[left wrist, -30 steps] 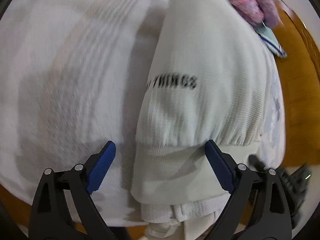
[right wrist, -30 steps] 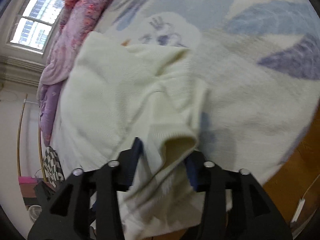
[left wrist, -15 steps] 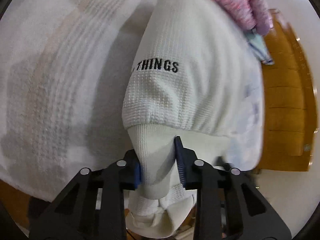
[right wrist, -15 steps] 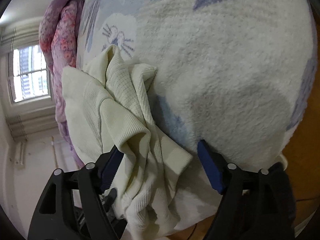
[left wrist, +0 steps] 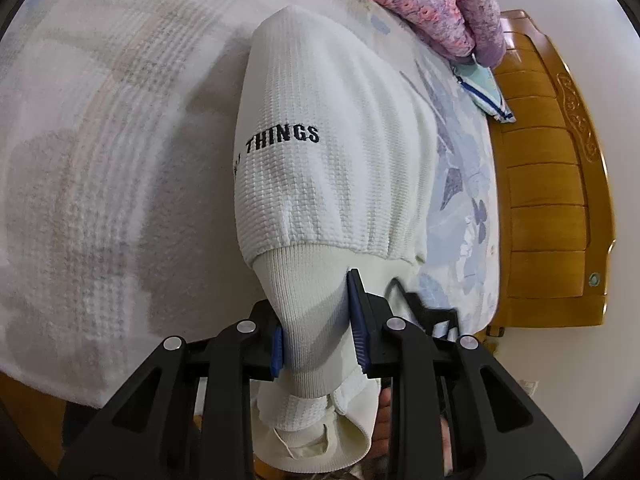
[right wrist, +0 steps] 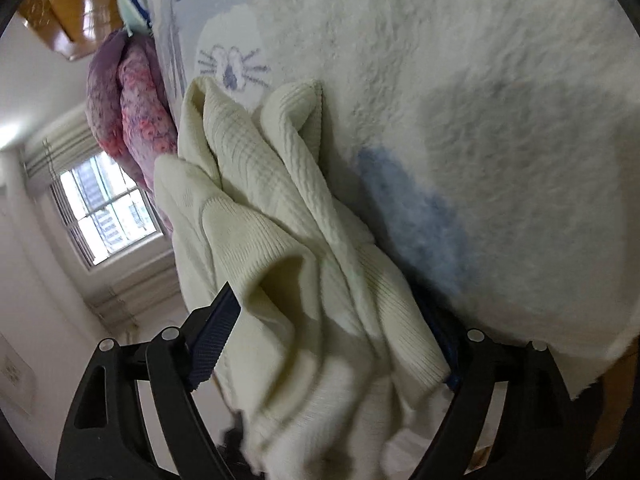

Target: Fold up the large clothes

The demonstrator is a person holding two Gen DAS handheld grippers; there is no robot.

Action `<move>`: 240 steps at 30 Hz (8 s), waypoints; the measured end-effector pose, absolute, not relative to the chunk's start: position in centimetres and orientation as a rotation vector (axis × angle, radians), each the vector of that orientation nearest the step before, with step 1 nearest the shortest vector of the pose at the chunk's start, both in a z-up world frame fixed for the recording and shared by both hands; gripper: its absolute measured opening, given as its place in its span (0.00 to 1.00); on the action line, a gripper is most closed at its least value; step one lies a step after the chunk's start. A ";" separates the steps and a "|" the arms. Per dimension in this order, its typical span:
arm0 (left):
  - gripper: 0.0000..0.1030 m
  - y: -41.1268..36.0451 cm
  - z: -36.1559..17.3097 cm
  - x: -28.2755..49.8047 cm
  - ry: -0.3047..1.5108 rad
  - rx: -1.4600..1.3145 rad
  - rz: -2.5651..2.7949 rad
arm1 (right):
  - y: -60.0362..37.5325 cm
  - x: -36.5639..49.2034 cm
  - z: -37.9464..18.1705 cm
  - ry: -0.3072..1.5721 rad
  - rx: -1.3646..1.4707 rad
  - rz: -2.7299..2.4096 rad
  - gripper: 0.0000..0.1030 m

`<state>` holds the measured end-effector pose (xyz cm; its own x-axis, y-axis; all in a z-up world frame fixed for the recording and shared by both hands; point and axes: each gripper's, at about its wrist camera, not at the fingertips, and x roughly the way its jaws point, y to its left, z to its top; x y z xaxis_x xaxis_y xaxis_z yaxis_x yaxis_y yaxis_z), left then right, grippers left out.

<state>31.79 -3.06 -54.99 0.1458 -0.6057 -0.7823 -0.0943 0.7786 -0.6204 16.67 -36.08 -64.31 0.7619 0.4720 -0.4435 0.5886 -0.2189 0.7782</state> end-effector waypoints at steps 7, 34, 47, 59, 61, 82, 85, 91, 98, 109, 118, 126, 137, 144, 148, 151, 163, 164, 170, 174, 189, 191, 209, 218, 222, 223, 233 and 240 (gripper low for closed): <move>0.25 -4.1 -56.8 31.4 1.458 -0.446 -0.351 | -35.8 20.1 -61.2 0.910 1.623 -0.098 0.68; 0.82 -8.0 -60.3 32.9 1.554 -0.463 -0.201 | -35.5 20.2 -60.2 1.028 1.436 -0.141 0.24; 0.26 -8.0 -57.1 32.8 1.500 -0.288 -0.220 | -33.8 23.3 -56.1 1.154 1.126 -0.117 0.22; 0.24 -7.6 -45.1 33.6 1.350 -0.179 -0.273 | -32.2 27.1 -44.5 1.118 0.883 0.056 0.20; 0.24 -7.4 -42.7 33.7 1.314 -0.162 -0.268 | -31.5 27.7 -42.6 1.112 0.865 0.086 0.20; 0.24 -0.8 -22.3 30.6 1.060 -0.051 -0.185 | -23.6 29.6 -25.4 1.055 0.667 0.422 0.21; 0.24 0.4 -20.6 30.5 1.049 -0.057 -0.169 | -22.2 30.1 -23.6 1.060 0.629 0.447 0.21; 0.24 3.9 -18.9 30.2 1.040 -0.082 -0.124 | -18.2 31.5 -21.7 1.081 0.561 0.496 0.20; 0.24 8.9 -18.9 31.4 1.045 -0.125 -0.091 | -13.1 33.9 -21.5 1.116 0.520 0.524 0.21; 0.24 24.0 -20.5 37.7 1.059 -0.158 -0.138 | 1.8 39.5 -21.8 1.132 0.479 0.479 0.21; 0.24 39.4 -19.9 43.0 1.083 -0.101 -0.218 | 17.1 43.2 -21.8 1.163 0.551 0.411 0.21; 0.24 50.1 -18.3 48.8 1.014 -0.170 -0.181 | 27.2 50.5 -19.8 1.088 0.533 0.452 0.20; 0.24 61.6 -19.0 58.7 0.744 -0.075 -0.145 | 38.5 60.5 -24.0 0.959 0.549 0.539 0.21; 0.24 64.3 -35.6 58.5 1.029 -0.044 -0.066 | 42.8 60.1 -39.3 1.289 0.500 0.460 0.19; 0.24 65.7 -40.7 55.8 1.109 -0.083 -0.003 | 44.4 57.0 -44.2 1.391 0.432 0.491 0.17; 0.24 66.6 -42.5 54.4 1.136 -0.130 0.041 | 44.9 56.0 -45.9 1.428 0.431 0.482 0.17; 0.32 65.2 -46.6 52.9 1.245 -0.109 0.134 | 45.0 55.7 -48.7 1.548 0.357 0.403 0.25; 0.46 65.2 -46.5 52.9 1.256 -0.091 0.164 | 44.8 55.6 -48.7 1.554 0.364 0.395 0.26; 0.66 64.0 -43.1 52.4 1.189 -0.050 0.229 | 43.1 55.1 -47.1 1.527 0.360 0.338 0.28; 0.75 61.8 -40.6 52.8 1.158 -0.042 0.180 | 42.3 55.4 -44.4 1.446 0.332 0.301 0.41; 0.89 55.9 -30.5 54.3 1.094 -0.014 0.107 | 37.8 55.9 -32.4 1.202 0.255 0.272 0.56; 0.89 55.3 -29.3 53.9 1.089 -0.002 0.117 | 37.2 55.4 -31.8 1.192 0.246 0.271 0.60; 0.90 46.8 -19.6 45.9 0.995 0.013 0.125 | 29.2 47.5 -21.1 1.048 0.155 0.319 0.85; 0.90 42.4 -15.9 43.0 0.947 0.043 0.138 | 24.4 44.1 -17.6 0.986 0.194 0.349 0.88; 0.90 39.3 -14.2 41.3 0.915 0.058 0.152 | 21.5 42.8 -16.3 0.965 0.209 0.369 0.88; 0.90 38.6 -13.9 41.1 0.913 0.058 0.154 | 20.3 42.3 -15.9 0.960 0.209 0.378 0.88; 0.90 28.0 -11.4 35.5 0.848 0.042 0.230 | 10.5 37.9 -13.1 0.901 0.173 0.489 0.88; 0.90 20.9 -8.7 31.0 0.801 0.008 0.235 | 3.0 34.1 -10.3 0.838 0.149 0.498 0.93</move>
